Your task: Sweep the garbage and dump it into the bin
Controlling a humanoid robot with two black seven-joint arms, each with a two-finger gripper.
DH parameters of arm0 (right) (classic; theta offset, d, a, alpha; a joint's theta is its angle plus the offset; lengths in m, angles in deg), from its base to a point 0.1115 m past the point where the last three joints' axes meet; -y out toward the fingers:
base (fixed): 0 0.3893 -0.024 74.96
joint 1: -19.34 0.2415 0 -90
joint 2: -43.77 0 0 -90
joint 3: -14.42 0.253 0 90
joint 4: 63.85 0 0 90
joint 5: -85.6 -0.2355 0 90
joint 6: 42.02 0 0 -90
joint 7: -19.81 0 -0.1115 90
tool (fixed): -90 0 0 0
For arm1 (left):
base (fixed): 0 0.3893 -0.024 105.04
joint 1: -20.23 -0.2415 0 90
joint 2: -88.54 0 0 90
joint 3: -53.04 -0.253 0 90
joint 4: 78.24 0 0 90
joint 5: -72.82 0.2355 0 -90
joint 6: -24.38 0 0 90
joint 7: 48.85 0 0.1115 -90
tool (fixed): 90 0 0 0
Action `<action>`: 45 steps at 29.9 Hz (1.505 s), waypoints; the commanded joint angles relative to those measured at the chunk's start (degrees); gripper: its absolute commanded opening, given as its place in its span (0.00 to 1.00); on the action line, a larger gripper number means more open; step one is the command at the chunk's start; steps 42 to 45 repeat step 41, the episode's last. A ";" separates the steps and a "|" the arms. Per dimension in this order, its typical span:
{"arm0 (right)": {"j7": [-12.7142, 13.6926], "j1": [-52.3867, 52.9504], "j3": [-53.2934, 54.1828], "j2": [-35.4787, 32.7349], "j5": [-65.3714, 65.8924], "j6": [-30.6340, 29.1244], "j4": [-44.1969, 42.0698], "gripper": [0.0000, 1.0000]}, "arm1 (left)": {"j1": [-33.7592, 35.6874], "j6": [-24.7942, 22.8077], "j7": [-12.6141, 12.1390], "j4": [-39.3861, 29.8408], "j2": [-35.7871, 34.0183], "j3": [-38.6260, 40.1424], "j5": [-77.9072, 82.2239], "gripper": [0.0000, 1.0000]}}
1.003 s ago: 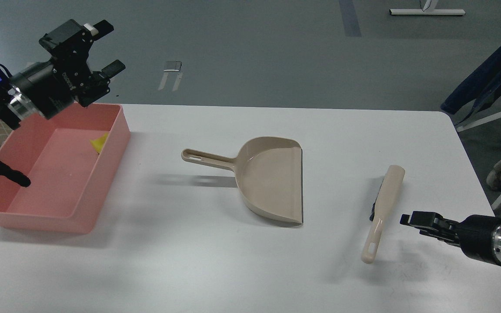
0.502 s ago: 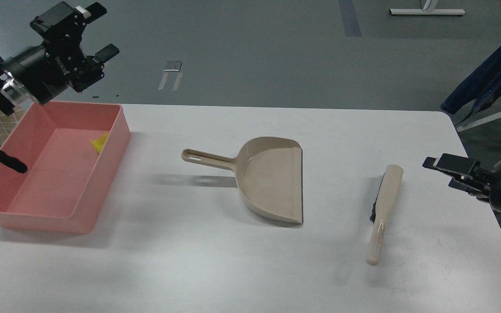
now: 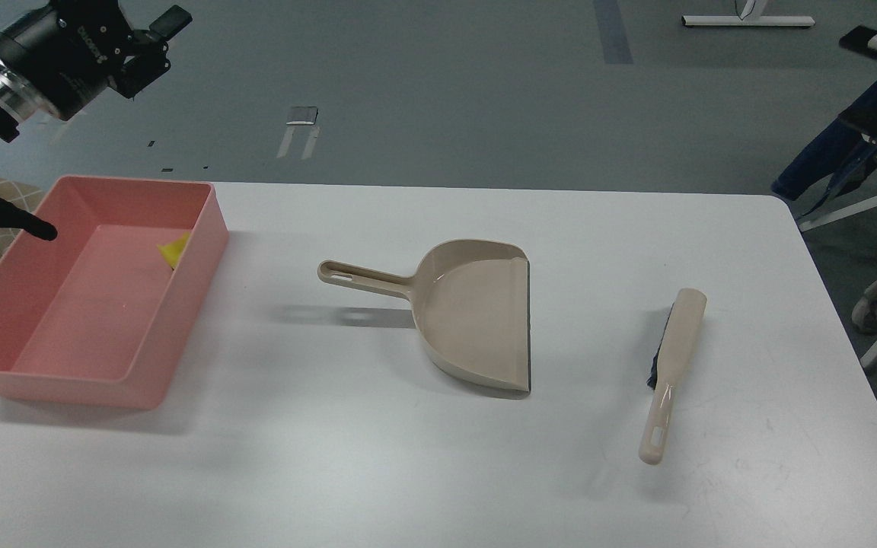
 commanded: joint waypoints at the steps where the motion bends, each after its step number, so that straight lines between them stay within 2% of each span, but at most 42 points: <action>1: -0.10 4.72 3.52 6.57 -0.01 0.08 -6.84 1.00 | 2.73 0.33 -0.06 3.31 3.34 -0.16 -0.64 0.98; 4: -1.15 10.96 4.66 13.16 -0.01 0.34 -14.05 1.00 | 5.98 1.12 -0.24 8.06 8.09 -0.16 -0.90 0.98; 6: -3.08 15.17 5.01 17.55 -0.01 0.69 -20.27 1.00 | 7.47 1.29 -0.94 11.13 10.81 -0.16 -1.86 0.98; 9: -4.31 18.52 5.10 20.81 -0.01 0.69 -25.29 1.00 | 8.53 1.29 -1.12 13.25 12.40 -0.25 -3.01 0.98; 12: -7.82 22.57 5.10 25.82 -0.01 0.60 -33.99 1.00 | 10.38 1.29 -1.20 17.38 15.82 -0.60 -4.24 0.98; 13: -10.09 23.53 5.02 27.66 -0.10 0.34 -37.23 1.00 | 10.81 1.21 -1.20 18.95 17.13 -0.60 -4.33 0.98; 14: -11.25 23.89 5.01 28.55 -0.10 0.25 -38.66 1.00 | 10.82 1.12 -1.20 19.75 17.67 -0.69 -4.33 0.98; 15: -12.39 23.98 5.01 29.42 -0.10 0.08 -39.80 1.00 | 10.91 1.03 -1.20 20.37 18.11 -0.69 -4.33 0.98; 17: -16.43 23.90 5.10 32.06 -0.19 -0.53 -42.00 1.00 | 10.82 0.07 -1.20 21.95 19.77 -0.69 -4.33 0.98; 22: -21.09 21.18 5.19 36.01 -3.69 -6.59 -42.71 1.00 | 10.64 -1.48 -0.68 24.32 22.59 -0.95 -4.42 0.98; 28: -22.68 17.14 5.19 41.29 -6.08 -12.37 -42.54 1.00 | 9.94 -1.48 -0.33 28.81 27.16 -1.39 -3.63 0.98; 30: -22.69 15.56 5.36 42.87 -6.17 -12.37 -42.62 1.00 | 9.59 -1.48 -0.24 28.90 28.30 -4.18 -3.80 0.98; 32: -22.69 13.97 5.98 44.19 -6.17 -12.37 -42.71 1.00 | 8.27 -1.48 1.42 29.07 29.19 -7.97 -4.24 0.98; 33: -22.69 13.18 6.33 45.24 -6.17 -12.37 -42.80 1.00 | 7.75 -1.48 3.69 29.86 29.88 -9.46 -4.24 0.98; 36: -22.60 12.30 6.68 47.44 -6.08 -12.37 -43.32 1.00 | 7.66 -1.48 5.73 34.06 31.99 -8.87 -4.94 0.98; 45: -22.60 12.20 6.77 48.59 -6.17 -12.37 -43.24 1.00 | 7.74 -1.48 5.56 35.40 33.40 -9.13 -11.44 0.98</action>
